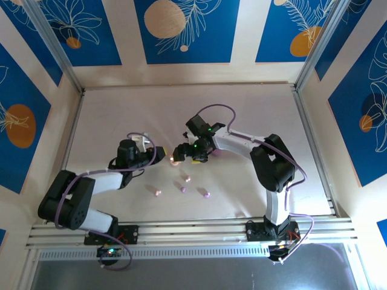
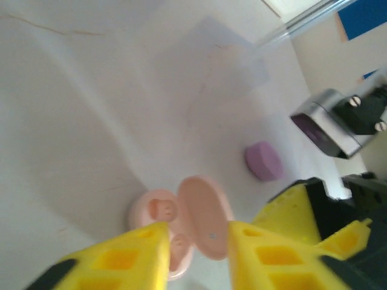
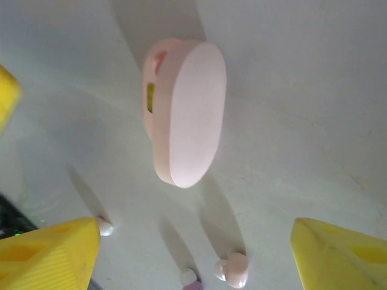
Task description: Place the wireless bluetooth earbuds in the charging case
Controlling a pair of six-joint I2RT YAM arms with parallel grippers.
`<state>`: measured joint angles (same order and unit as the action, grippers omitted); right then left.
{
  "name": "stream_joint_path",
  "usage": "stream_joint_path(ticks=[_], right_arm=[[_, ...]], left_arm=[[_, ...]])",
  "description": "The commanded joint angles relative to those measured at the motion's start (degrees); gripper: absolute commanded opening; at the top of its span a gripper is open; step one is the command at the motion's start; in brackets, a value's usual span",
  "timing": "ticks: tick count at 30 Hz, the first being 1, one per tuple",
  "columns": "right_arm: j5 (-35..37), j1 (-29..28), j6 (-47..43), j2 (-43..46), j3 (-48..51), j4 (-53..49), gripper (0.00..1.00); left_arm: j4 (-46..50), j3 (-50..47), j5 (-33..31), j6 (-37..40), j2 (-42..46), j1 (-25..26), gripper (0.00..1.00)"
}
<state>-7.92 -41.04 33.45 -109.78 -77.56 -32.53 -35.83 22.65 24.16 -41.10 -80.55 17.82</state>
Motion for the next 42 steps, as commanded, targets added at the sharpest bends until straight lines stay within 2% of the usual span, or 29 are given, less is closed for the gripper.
stream_joint_path(ticks=[1,7,15,23,42], right_arm=[[6.78,-1.7,-2.84,-2.3,-4.2,-5.38,0.82],[13.07,-4.2,-4.1,-5.72,-8.94,-10.01,0.82],[18.84,-5.22,-4.8,-8.33,-11.97,-13.77,0.8],[21.97,-5.27,-4.8,-8.96,-13.17,-15.49,0.79],[24.28,-2.92,-5.74,-10.36,-16.26,-17.21,0.78]], left_arm=[[3.55,-1.16,-4.66,0.53,2.45,-1.24,0.46],[4.24,-1.73,-5.27,0.33,3.54,-2.09,0.65],[3.67,-1.74,-4.74,-0.03,3.21,-2.23,0.76],[3.51,-1.74,-4.44,-0.1,3.03,-2.27,0.81],[2.62,-1.84,-3.75,-0.29,2.68,-2.27,0.85]])
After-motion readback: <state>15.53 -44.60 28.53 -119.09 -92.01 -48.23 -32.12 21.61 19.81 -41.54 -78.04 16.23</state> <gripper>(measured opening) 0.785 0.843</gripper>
